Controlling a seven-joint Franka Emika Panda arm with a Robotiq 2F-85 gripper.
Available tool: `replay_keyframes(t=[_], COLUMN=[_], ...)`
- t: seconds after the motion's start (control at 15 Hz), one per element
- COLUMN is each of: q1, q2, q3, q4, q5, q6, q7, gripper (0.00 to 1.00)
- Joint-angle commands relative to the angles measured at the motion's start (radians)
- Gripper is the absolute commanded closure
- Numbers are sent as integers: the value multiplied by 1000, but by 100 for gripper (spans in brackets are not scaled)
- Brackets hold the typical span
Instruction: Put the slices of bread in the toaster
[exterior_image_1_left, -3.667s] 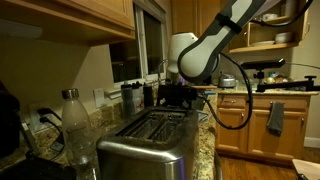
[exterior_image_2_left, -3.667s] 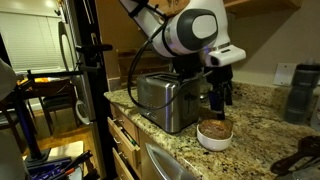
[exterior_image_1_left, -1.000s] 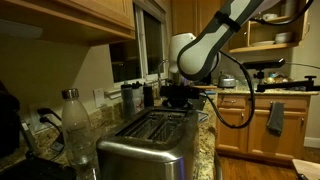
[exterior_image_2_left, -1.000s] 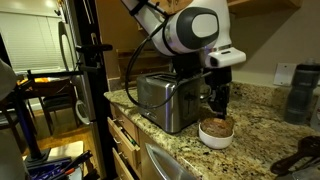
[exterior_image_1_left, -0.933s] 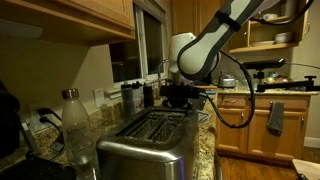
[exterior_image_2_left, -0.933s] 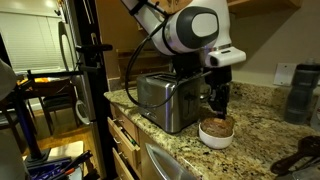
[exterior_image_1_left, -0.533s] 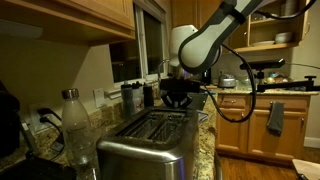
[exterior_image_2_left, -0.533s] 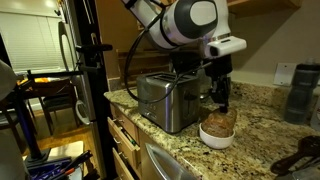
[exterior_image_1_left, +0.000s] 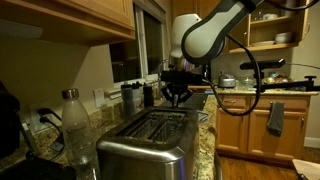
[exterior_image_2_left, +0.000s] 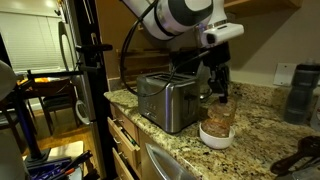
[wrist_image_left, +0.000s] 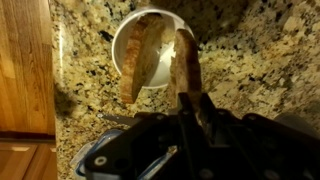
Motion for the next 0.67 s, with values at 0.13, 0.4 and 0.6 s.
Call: replay_keyframes(t=[0.13, 0.4, 0.6], q1=[-1, -11, -15], q2=[-167, -251, -327], q3=[30, 79, 128], q4=[-83, -122, -163], q5=[-45, -52, -61], q6=[-34, -69, -103], q7=[58, 102, 156], gripper=[90, 90, 91])
